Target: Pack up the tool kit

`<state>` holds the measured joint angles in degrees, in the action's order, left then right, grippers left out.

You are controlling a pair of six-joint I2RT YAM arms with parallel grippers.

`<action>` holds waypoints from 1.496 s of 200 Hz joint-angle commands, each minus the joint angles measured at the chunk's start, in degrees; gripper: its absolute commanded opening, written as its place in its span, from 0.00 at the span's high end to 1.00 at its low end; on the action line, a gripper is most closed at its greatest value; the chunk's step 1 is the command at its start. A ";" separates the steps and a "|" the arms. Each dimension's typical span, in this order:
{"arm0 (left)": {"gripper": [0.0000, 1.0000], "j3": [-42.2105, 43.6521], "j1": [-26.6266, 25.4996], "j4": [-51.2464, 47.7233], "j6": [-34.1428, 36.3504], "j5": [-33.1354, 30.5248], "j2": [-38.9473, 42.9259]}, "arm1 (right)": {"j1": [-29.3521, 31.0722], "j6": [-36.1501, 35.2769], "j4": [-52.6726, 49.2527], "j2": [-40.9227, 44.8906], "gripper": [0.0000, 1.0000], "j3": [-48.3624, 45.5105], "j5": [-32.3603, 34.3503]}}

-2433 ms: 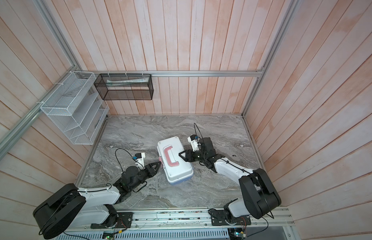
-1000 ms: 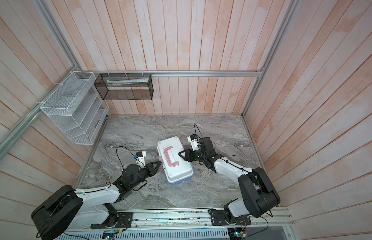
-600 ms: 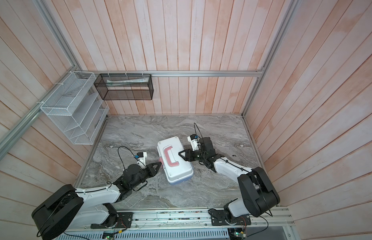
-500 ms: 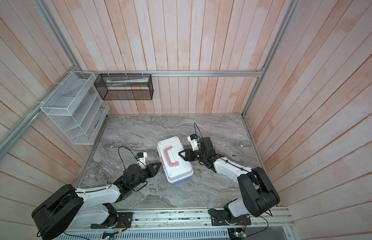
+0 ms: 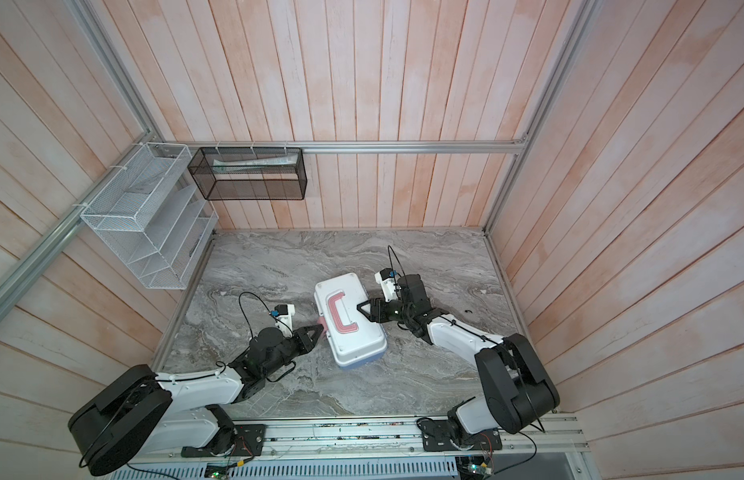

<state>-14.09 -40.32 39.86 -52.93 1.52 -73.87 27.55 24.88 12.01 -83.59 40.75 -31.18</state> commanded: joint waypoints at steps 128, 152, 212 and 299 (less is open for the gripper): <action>0.78 -2.88 -0.77 -2.40 3.03 -0.29 0.77 | 0.82 -1.07 -9.37 -2.63 0.43 -1.38 -0.11; 0.79 -2.88 -1.01 -1.20 2.78 0.29 -0.45 | 0.76 -1.07 -9.37 -2.48 0.42 -1.57 0.00; 0.81 -6.19 -1.03 -8.25 5.60 -0.38 -0.14 | 0.77 -0.81 -9.64 -0.93 0.43 -1.77 1.00; 0.84 -7.76 0.52 -24.07 9.33 -6.47 5.74 | 0.68 -1.77 -11.62 1.75 0.42 -1.20 2.82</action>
<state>-21.21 -40.38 22.31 -45.63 -2.17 -70.72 27.68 24.86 8.19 -81.38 40.75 -30.35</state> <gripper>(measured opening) 0.169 0.576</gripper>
